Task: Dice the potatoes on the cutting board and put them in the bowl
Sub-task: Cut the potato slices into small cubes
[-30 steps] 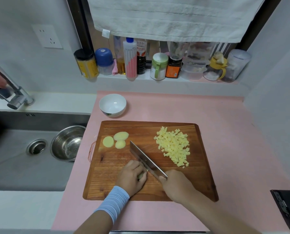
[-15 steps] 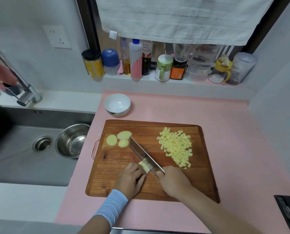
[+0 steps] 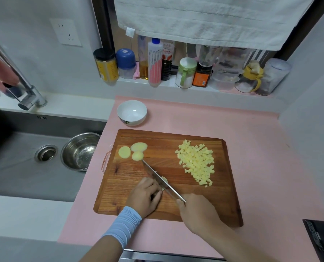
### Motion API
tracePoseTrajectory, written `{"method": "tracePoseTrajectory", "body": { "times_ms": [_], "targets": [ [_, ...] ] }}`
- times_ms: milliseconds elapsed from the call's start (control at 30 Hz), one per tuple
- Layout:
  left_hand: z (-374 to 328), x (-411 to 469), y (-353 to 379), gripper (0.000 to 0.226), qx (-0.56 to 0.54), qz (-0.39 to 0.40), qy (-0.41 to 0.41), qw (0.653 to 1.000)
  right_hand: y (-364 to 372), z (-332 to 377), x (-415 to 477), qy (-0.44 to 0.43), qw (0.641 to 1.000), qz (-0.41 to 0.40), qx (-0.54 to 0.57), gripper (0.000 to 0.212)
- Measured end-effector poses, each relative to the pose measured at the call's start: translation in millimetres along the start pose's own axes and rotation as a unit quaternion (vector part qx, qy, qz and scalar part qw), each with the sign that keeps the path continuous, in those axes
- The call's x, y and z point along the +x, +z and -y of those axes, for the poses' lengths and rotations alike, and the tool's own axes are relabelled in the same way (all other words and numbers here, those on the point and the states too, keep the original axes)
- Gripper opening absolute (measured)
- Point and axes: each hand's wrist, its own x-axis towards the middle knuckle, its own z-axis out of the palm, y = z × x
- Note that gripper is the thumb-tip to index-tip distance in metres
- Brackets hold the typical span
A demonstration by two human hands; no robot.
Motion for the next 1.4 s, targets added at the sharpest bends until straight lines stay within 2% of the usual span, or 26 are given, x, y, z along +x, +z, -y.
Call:
{"method": "tracePoseTrajectory", "body": {
  "times_ms": [233, 500, 700, 1000, 1400],
  "targets": [
    [-0.3, -1.0, 1.1, 0.01, 0.002, 0.003, -0.012, 1.0, 1.8, -0.8, 9.9, 0.037, 0.998, 0.044, 0.037, 0.039],
    [-1.3, -4.8, -0.6, 0.01, 0.007, -0.008, -0.005, 1.0, -0.2, 11.9, 19.4, 0.045, 0.997, 0.047, 0.033, 0.036],
    [-2.0, -12.7, 0.9, 0.014, 0.017, -0.014, 0.0, 1.0, 0.2, 10.4, 17.7, 0.031, 0.998, 0.044, 0.028, 0.035],
    [-2.9, -9.8, -2.3, 0.005, -0.004, -0.015, -0.008, 1.0, -3.5, 11.6, -4.3, -0.013, 1.0, 0.006, 0.001, 0.036],
    [-0.9, -11.8, -2.4, 0.009, -0.048, -0.021, -0.024, 0.998, -7.0, -4.6, -2.7, 0.012, 0.998, 0.059, 0.007, 0.037]
  ]
}}
